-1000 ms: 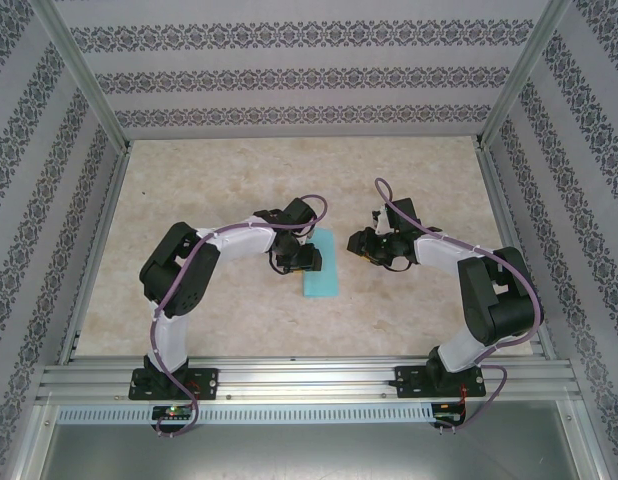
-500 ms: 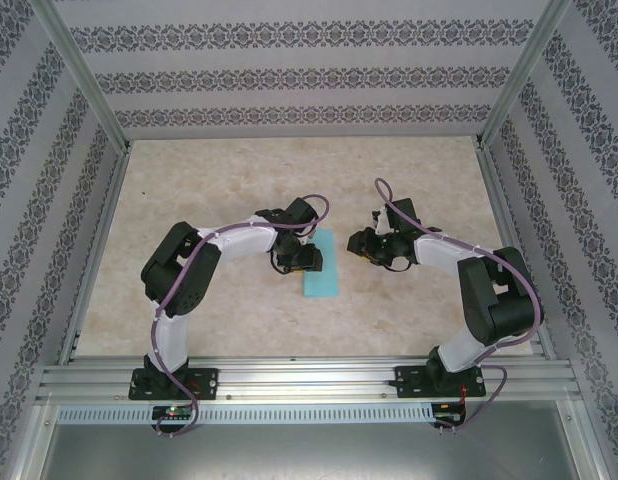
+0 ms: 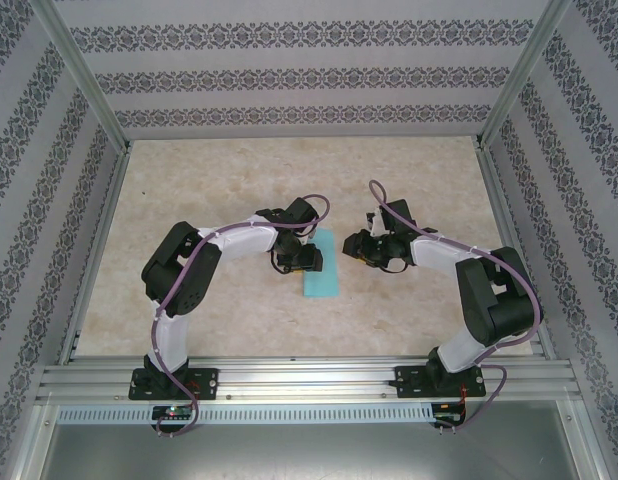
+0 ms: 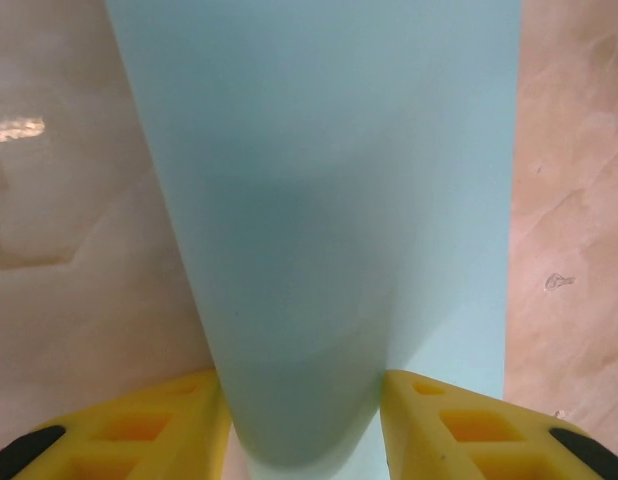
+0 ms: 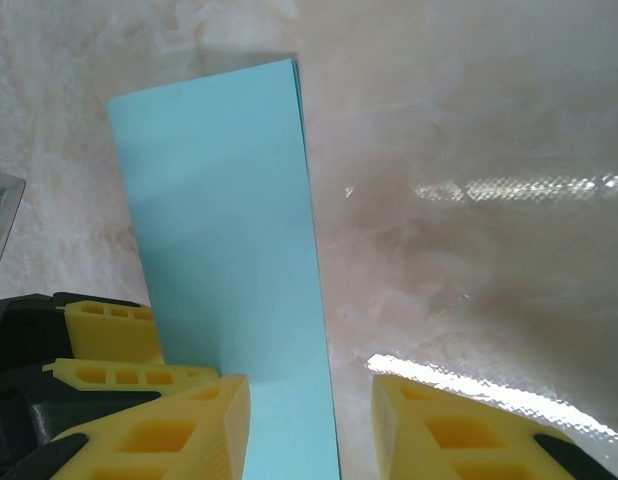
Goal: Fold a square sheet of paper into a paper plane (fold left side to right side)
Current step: Hold the square sheet of paper at the center of the table.
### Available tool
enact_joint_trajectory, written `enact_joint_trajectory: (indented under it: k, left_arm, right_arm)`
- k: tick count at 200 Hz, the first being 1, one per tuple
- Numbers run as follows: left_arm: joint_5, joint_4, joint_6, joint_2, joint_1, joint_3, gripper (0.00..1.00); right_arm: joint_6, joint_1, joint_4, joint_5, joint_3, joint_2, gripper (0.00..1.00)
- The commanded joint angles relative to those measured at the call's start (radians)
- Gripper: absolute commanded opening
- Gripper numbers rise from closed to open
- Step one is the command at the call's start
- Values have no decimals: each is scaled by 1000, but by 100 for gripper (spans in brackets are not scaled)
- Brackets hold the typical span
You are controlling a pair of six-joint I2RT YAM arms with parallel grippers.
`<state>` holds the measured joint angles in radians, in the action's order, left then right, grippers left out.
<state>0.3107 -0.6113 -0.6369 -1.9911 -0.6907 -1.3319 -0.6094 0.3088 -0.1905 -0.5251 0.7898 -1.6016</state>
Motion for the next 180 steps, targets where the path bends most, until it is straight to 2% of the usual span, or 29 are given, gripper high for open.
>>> enact_joint_trajectory:
  k: [1,34,90,180]
  left_arm:
    - [-12,7,14,-36,-26,-12,45]
    - [-14,6,14,-37,-26,-11,45]
    - [-14,6,15,-38,-26,-12,45]
    - [-17,1,20,-39,-27,-11,44]
  right_arm:
    - [-15,15,19,-12,5,-14,37]
    - [-37,37,36,-30,2,-27,36]
    - [-80,75,79,-53,1,-70,27]
    - [-82,91,71,-38,15,-84,27]
